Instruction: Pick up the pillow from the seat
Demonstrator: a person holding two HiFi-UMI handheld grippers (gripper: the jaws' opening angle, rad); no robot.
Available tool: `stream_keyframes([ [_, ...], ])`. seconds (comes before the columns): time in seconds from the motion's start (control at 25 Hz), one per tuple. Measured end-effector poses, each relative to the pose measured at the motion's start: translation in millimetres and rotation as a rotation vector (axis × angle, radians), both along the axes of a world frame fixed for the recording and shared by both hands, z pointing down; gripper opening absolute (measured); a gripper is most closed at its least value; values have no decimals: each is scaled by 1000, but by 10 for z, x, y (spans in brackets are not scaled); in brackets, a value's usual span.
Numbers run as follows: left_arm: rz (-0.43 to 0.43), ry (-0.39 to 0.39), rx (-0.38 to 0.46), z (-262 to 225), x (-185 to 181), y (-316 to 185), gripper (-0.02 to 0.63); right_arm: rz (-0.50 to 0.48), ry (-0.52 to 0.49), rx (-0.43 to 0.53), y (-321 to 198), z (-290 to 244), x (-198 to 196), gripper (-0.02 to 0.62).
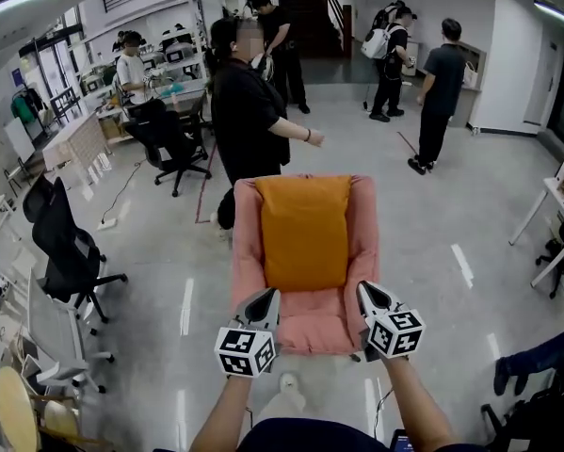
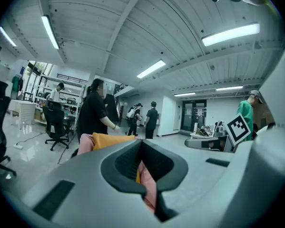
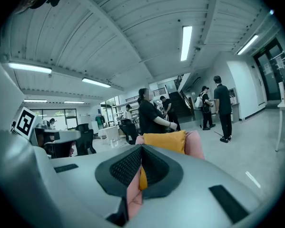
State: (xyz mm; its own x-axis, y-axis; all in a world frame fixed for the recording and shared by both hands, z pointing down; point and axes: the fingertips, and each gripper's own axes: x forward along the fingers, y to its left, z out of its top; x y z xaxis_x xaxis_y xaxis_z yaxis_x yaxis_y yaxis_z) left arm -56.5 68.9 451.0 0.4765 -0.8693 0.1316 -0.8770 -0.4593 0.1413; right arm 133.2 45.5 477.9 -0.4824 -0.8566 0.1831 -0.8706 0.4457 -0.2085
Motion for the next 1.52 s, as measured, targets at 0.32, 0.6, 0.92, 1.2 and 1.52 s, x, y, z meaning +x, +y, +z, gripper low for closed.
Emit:
stream_keyframes([
  [0.32, 1, 12, -17, 36, -213, -624, 5, 6, 2, -23, -559, 32, -250, 20],
  [0.6, 13, 14, -28, -32, -326, -1067, 5, 24, 5, -47, -953, -14, -335, 20],
  [0.92, 35, 18, -40, -79, -553, -1480, 5, 33, -15, -53, -1339, -126, -566, 20],
  [1.2, 61, 26, -37, -82, -628, -1699, 5, 57, -12, -57, -1534, -130, -622, 20],
  [1.52, 82, 19, -35, -92, -641, -1905, 5, 66, 4, -29, -1728, -200, -686, 20],
])
